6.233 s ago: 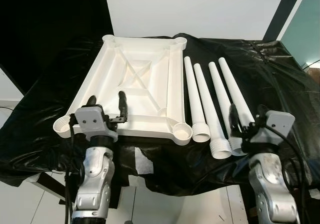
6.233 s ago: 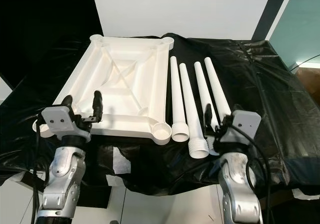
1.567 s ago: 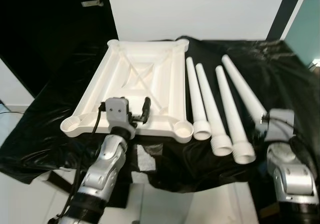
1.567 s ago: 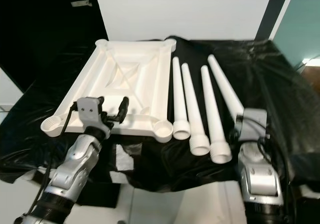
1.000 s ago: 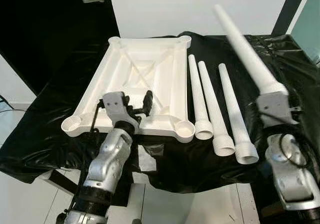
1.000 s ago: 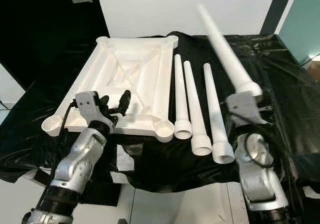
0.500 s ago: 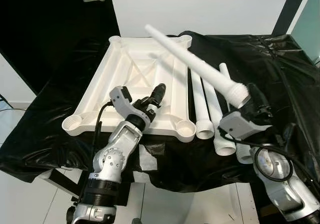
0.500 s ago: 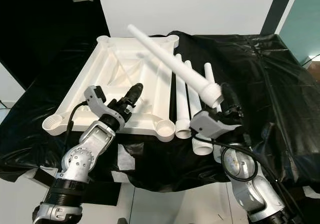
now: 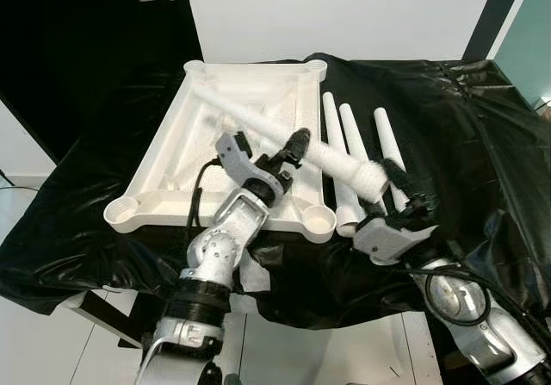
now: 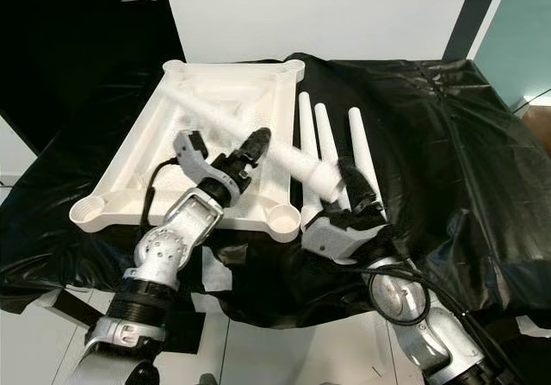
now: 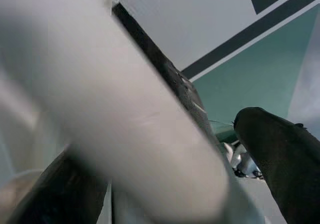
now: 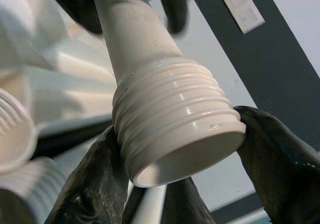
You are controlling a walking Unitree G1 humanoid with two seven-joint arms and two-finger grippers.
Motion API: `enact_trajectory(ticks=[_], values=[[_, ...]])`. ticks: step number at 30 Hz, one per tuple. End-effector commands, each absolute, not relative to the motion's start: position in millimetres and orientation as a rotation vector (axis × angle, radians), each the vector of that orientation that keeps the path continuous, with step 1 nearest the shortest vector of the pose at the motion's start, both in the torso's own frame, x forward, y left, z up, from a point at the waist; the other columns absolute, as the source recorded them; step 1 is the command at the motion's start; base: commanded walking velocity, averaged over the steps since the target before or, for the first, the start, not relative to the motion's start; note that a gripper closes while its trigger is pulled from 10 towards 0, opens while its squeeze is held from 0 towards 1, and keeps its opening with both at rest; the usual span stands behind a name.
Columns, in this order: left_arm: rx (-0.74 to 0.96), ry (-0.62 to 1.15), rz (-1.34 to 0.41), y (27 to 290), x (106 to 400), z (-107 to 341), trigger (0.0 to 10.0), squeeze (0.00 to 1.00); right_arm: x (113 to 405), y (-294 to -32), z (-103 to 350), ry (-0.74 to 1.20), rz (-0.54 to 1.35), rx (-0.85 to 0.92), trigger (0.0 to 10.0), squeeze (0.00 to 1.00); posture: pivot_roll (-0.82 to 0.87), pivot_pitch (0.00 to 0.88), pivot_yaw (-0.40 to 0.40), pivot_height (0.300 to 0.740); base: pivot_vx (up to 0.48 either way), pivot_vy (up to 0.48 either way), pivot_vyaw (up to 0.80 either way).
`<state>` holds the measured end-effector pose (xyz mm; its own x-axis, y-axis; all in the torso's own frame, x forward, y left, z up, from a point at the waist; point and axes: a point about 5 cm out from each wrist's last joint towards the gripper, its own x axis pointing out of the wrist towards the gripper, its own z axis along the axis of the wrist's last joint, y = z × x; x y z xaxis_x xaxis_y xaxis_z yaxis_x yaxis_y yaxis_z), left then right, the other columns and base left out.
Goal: Building children table
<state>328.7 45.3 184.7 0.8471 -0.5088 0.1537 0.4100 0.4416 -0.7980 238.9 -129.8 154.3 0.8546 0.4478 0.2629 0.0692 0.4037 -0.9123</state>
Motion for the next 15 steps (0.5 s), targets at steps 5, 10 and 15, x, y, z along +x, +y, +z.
enact_trajectory(ticks=[5,10,15], values=[[-0.956,-0.045,-0.804,41.4,330.2,194.5,10.0,0.0,221.5,-127.9,143.5,-0.515,0.346,-1.113,10.0,0.0,-0.11,0.0,0.029,0.74,0.0,0.0,0.0],[-0.986,-0.086,-0.724,45.2,336.2,194.7,0.0,0.0,216.4,-133.9,138.5,-0.49,0.336,-1.105,10.0,0.0,-0.11,0.0,0.032,0.74,0.0,0.0,0.0],[-0.989,-0.134,-0.716,50.0,336.4,198.8,0.0,0.0,207.5,-147.8,129.0,-0.435,0.31,-1.1,10.0,0.0,-0.11,0.0,0.034,0.74,0.0,0.0,0.0]])
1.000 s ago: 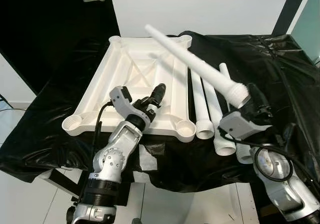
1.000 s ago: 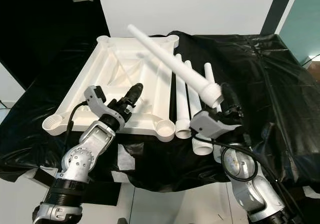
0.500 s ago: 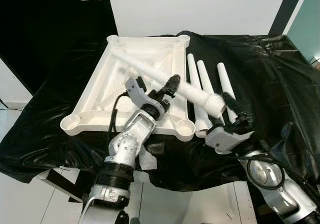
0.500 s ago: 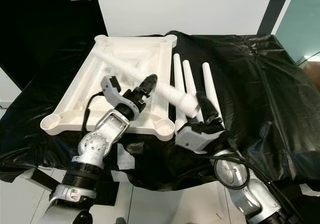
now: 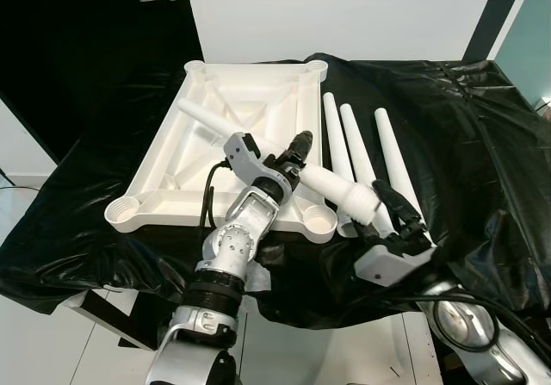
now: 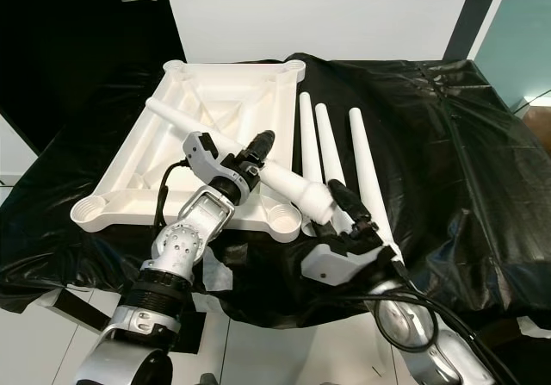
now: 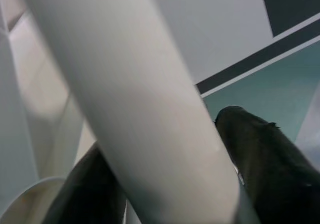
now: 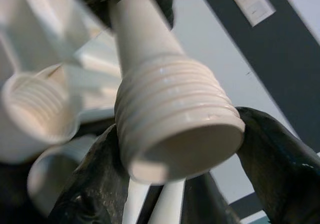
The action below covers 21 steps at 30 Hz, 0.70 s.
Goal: Building children table
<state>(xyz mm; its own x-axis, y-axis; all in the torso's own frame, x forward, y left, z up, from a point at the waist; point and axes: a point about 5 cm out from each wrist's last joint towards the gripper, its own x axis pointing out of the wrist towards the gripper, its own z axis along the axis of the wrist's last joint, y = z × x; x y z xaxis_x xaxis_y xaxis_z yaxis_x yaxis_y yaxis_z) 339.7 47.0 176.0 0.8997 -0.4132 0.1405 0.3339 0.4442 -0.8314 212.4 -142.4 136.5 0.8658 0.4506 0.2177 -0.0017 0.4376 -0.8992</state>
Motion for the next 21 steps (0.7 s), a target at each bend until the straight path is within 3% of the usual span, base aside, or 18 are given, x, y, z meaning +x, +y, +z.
enact_trajectory(ticks=[1,6,7,8,14,15,16,17,21], values=[[-0.989,-0.134,-0.716,50.0,336.4,198.8,0.0,0.0,207.5,-147.8,129.0,-0.435,0.31,-1.1,10.0,0.0,-0.11,0.0,0.034,0.74,0.0,0.0,0.0],[-0.978,-0.148,-0.737,48.5,334.4,200.9,0.0,0.0,206.8,-150.2,124.3,-0.406,0.295,-1.067,10.0,0.0,-0.12,0.0,0.042,0.74,0.0,0.0,0.0],[-0.974,-0.154,-0.747,47.0,333.5,201.7,0.0,0.0,208.6,-150.1,124.7,-0.393,0.282,-1.027,10.0,0.97,-0.12,0.0,0.046,0.74,0.0,0.0,0.0],[-0.968,-0.156,-0.753,45.5,332.8,202.2,0.0,0.0,210.7,-149.8,126.3,-0.379,0.27,-0.978,10.0,1.0,-0.12,0.0,0.046,0.74,0.0,0.0,0.0],[-0.953,-0.161,-0.748,44.6,333.2,201.7,0.0,0.0,213.9,-148.8,131.4,-0.379,0.249,-0.916,10.0,1.0,-0.12,0.0,0.048,0.74,0.0,0.0,0.0],[-0.943,-0.165,-0.737,45.7,334.0,201.0,0.0,0.0,213.3,-146.3,136.6,-0.386,0.271,-0.887,10.0,0.17,-0.11,0.0,0.049,0.74,0.0,0.0,0.0],[-0.936,-0.168,-0.73,46.6,334.6,200.6,0.0,0.0,212.7,-144.5,140.3,-0.39,0.289,-0.866,10.0,0.17,-0.11,0.0,0.049,0.74,0.0,0.0,0.0],[-0.92,-0.172,-0.727,47.4,334.9,200.2,0.0,0.0,213.9,-142.7,147.8,-0.392,0.29,-0.818,10.0,0.0,-0.11,0.0,0.049,0.74,0.0,0.0,0.0],[-0.901,-0.175,-0.73,47.3,334.2,199.2,0.0,0.0,221.5,-141.5,164.9,-0.389,0.26,-0.686,10.0,0.0,-0.11,0.0,0.05,0.74,0.0,0.0,0.0]])
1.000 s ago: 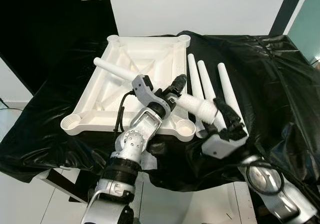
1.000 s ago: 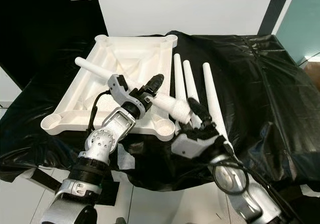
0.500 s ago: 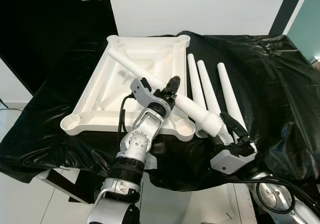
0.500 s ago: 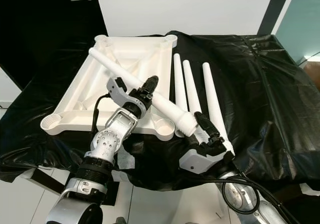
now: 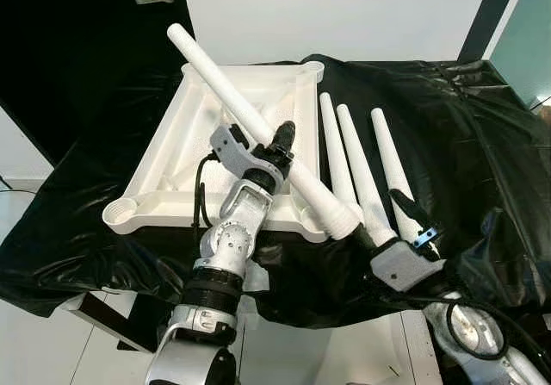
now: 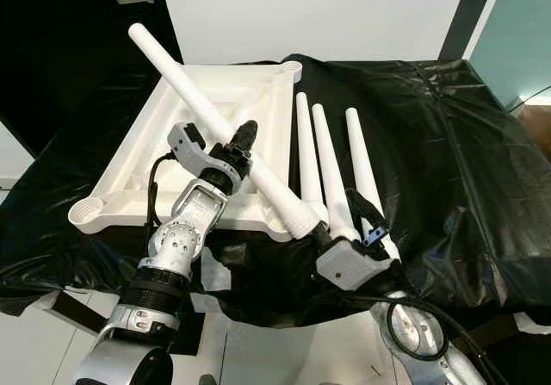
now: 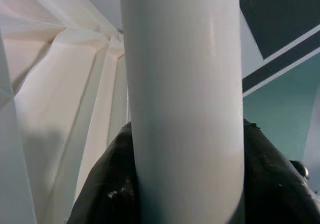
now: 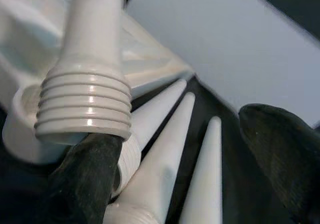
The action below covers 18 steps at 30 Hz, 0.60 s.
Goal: Building children table
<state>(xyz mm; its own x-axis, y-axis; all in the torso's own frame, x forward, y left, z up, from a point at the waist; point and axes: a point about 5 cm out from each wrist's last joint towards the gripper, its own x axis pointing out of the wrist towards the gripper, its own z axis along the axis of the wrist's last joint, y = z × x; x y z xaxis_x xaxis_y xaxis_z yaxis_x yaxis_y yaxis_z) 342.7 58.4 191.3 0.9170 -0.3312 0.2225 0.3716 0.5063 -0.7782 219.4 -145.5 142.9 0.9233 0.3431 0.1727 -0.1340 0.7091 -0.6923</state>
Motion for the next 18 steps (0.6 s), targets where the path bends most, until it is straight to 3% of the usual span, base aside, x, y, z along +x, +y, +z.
enact_trajectory(ticks=[1,6,18], values=[[-0.893,-0.175,-0.736,46.0,333.0,198.7,0.0,0.0,230.5,-141.3,173.8,-0.366,0.251,-0.618,10.0,0.0,-0.11,0.0,0.051,0.74,0.0,0.0,0.0],[-0.861,-0.178,-0.773,38.4,327.7,198.4,0.0,0.0,251.1,-135.2,189.4,-0.311,0.313,-0.456,10.0,0.0,-0.1,0.0,0.047,0.74,0.0,0.0,0.0],[-0.825,-0.2,-0.756,40.2,324.7,198.6,0.0,0.0,250.4,-134.6,183.1,-0.167,0.399,-0.315,10.0,0.0,-0.08,0.0,0.031,0.74,0.0,0.0,0.0]])
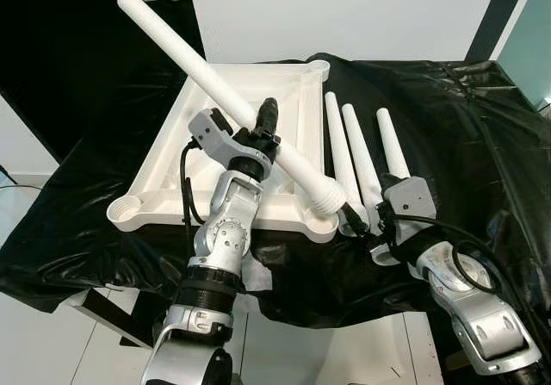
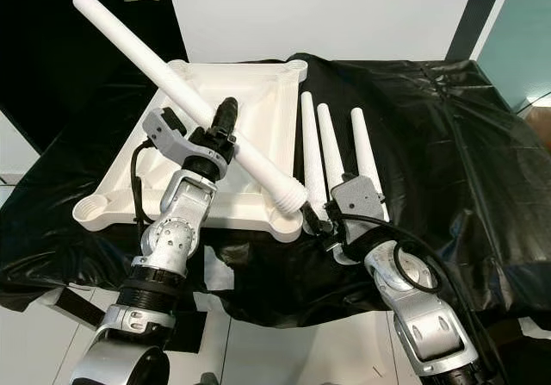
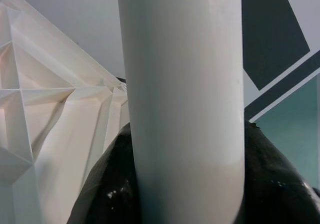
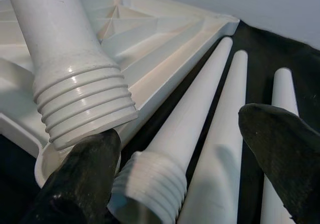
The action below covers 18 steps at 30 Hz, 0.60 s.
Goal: Building children table
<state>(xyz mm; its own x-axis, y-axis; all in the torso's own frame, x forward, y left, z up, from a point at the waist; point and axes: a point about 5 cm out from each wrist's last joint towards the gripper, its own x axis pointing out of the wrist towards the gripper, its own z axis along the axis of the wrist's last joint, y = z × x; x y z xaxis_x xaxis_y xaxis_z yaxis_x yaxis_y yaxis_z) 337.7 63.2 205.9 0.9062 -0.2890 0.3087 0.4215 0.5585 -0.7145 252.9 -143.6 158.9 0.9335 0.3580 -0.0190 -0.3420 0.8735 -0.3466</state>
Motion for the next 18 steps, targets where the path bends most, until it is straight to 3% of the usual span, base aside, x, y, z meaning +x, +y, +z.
enact_trajectory(ticks=[1,7,16,17,18], values=[[-0.823,-0.201,-0.753,40.6,324.6,198.4,0.0,0.0,249.5,-136.0,178.0,-0.126,0.402,-0.32,10.0,0.0,-0.08,0.0,0.031,0.74,0.0,0.0,0.0],[-0.808,-0.214,-0.75,39.5,324.7,201.4,0.0,0.0,234.0,-142.5,157.2,0.053,0.48,-0.323,10.0,0.0,-0.1,0.0,0.035,0.74,0.0,0.0,0.0],[-0.803,-0.212,-0.762,34.4,324.9,202.0,0.0,0.0,220.9,-147.4,168.9,0.053,0.559,-0.348,10.0,0.0,-0.13,0.0,0.05,0.74,0.0,0.0,0.0],[-0.802,-0.211,-0.764,33.9,324.9,201.9,0.0,0.0,218.9,-147.8,171.8,0.053,0.583,-0.354,10.0,0.37,-0.14,0.0,0.052,0.74,0.0,0.0,0.0],[-0.802,-0.211,-0.764,33.9,324.9,201.9,0.0,0.0,218.9,-147.8,171.8,0.053,0.583,-0.354,10.0,0.37,-0.14,0.0,0.052,0.74,0.0,0.0,0.0]])
